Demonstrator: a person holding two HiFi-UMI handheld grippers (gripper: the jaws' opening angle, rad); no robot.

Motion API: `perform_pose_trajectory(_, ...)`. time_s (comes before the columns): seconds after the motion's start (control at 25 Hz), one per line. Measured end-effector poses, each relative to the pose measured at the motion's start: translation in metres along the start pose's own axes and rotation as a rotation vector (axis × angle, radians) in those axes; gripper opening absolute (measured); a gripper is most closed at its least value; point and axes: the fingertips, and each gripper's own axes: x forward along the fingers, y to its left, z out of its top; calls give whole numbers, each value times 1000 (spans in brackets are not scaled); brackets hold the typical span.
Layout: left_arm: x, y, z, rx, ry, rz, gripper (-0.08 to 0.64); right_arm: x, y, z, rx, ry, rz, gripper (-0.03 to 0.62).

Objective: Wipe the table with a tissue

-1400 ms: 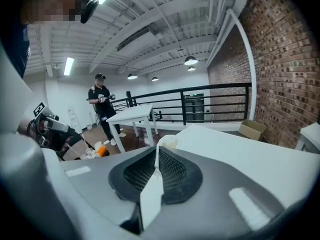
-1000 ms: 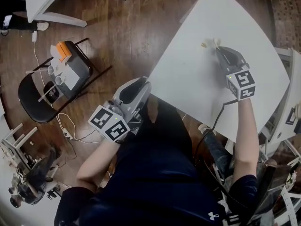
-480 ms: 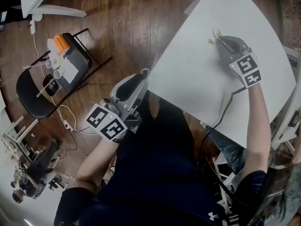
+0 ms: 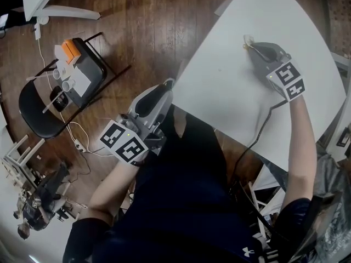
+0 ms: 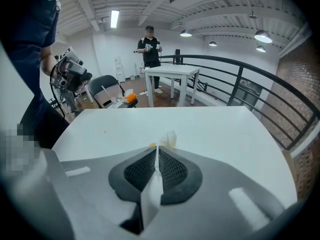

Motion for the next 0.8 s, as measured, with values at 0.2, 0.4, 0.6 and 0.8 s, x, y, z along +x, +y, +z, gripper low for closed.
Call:
perform_pose_trajectory(0.2,-2,0,0,-7,-2,-1,95,1,9,6,-2,-1,12,18)
perform_pose_trajectory(0.4,-5,2,2,-13,-4,-2,95,3,12,9,2,-2,21,18)
perform_pose_trajectory(0.6,-9,5,1,-13,-4,-4,95,7,22,8,4,-8,32,18)
perform_pose_trajectory(0.8,-14,8,2,-14,-3,-8,95,13,39,18,-6,-4,54,18)
